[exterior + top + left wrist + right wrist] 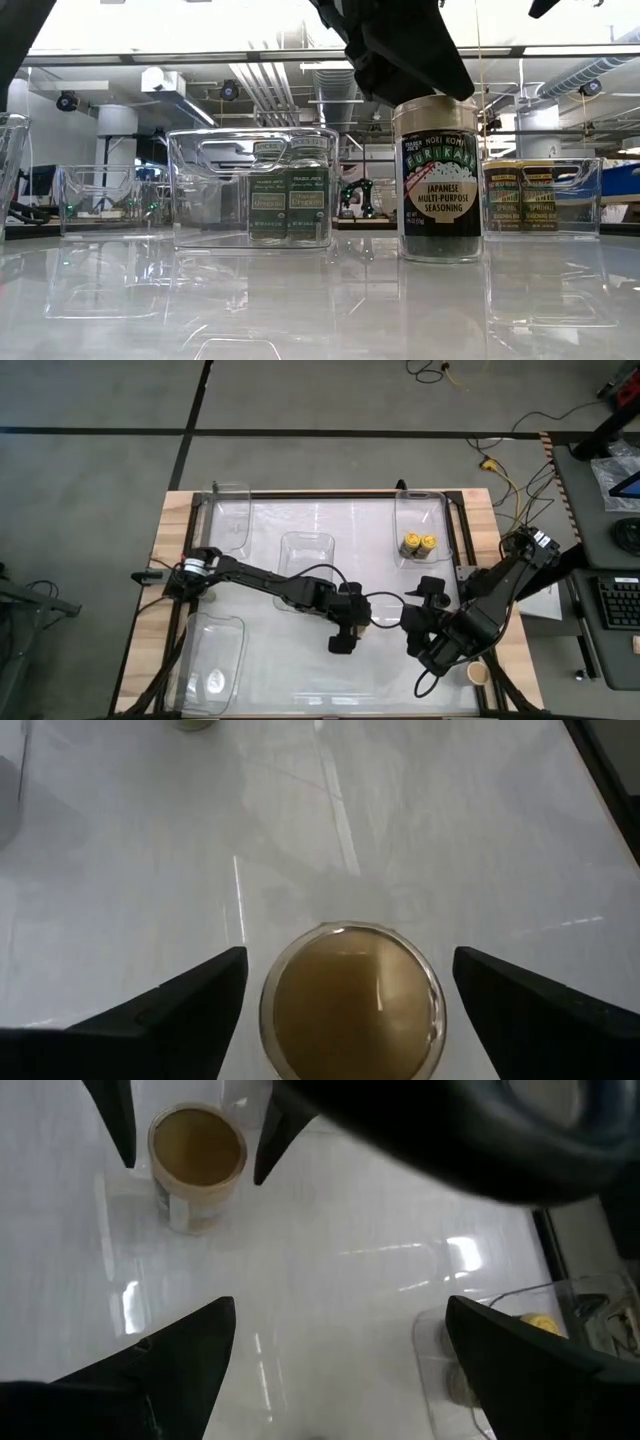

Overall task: Sort spices by type
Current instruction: Put the top golden seasoning bottle into the top left transparent bin

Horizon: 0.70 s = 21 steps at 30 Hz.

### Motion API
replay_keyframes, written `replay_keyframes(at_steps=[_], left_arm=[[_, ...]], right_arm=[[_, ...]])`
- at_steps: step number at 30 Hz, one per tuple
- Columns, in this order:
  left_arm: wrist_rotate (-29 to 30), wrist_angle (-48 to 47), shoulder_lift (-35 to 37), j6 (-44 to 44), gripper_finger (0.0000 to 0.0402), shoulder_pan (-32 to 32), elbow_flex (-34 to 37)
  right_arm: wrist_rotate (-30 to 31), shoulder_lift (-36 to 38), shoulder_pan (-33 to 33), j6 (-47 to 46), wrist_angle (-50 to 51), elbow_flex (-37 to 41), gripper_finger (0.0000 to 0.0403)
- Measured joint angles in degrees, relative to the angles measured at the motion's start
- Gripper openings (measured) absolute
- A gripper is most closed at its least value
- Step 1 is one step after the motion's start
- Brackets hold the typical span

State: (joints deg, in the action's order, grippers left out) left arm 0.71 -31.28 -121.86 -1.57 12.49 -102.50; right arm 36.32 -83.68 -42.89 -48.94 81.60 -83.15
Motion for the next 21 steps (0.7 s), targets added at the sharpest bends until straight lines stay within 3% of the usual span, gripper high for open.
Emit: replay_keyframes(at_steps=[11,17,21], left_arm=[[-0.18,0.54,0.0,-0.91,0.0339,-0.17,-0.27],[-0.18,-2.84,0.07,0.02,0.0339,-0.13,-6.57],[-0.43,-8.66,-3.55,0.13,0.0339,-0.06,-14.14]], right_arm=[[2.55,-0.04,0.04,0.06,0.07,0.02,0.0352],[2.92,-0.04,0.01,0.34,0.0,0.02,0.0352],[2.86,-0.04,0.01,0.47,0.11,0.02,0.0352]])
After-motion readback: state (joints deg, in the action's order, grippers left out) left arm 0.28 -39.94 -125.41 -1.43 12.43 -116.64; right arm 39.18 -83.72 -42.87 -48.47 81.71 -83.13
